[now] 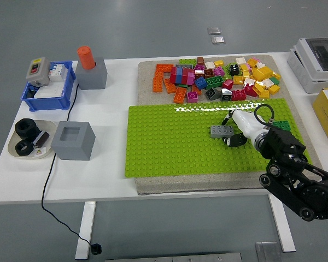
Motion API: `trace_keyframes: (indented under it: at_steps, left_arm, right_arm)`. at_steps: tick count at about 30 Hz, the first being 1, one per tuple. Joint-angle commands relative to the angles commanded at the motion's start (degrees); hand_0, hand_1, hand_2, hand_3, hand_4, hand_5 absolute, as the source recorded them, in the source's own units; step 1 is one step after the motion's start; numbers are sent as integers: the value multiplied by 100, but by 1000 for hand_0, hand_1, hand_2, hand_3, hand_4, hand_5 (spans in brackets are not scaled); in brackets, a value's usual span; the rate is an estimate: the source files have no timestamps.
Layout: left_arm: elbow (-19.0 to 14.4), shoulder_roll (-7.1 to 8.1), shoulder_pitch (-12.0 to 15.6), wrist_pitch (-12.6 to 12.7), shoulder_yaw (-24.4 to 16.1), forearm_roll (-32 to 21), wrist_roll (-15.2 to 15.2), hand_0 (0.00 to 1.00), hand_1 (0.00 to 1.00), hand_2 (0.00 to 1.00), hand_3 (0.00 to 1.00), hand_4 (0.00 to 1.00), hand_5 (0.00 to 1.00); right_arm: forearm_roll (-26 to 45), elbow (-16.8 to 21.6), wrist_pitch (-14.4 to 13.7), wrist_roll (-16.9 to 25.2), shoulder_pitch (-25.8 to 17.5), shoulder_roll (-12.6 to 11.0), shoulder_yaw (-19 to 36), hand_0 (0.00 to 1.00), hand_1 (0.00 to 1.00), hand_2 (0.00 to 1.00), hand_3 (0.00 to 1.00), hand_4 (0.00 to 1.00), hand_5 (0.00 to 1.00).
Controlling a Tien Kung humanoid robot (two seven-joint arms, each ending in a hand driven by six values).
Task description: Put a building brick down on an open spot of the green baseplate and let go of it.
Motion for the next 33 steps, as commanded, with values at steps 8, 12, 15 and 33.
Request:
trace_keyframes:
  at_steps: [8, 12, 15, 33]
  left_arm:
    - [0, -4, 2, 9, 9, -14, -9, 607, 647, 645, 828, 943, 616]
    - [0, -8, 7, 5, 18, -29, -10, 607, 647, 645, 828, 943, 616]
    - [0, -13, 25, -10, 42, -68, -8, 607, 647, 645, 827, 943, 615]
    - [0, -29, 48, -12, 37, -56, -6, 607, 645, 646, 827, 944, 614]
  right_arm:
    - [3, 2, -28, 28, -21, -28, 83, 998, 941, 964, 675, 755, 182]
    - [134, 137, -6, 41, -65, -160, 130, 998, 941, 964, 675, 755, 182]
    - [495, 426, 48, 73, -162, -429, 56, 998, 943, 966, 680, 771, 196]
    - [1308, 1077, -9, 338, -6, -813, -364, 998, 947, 965, 666, 737, 360]
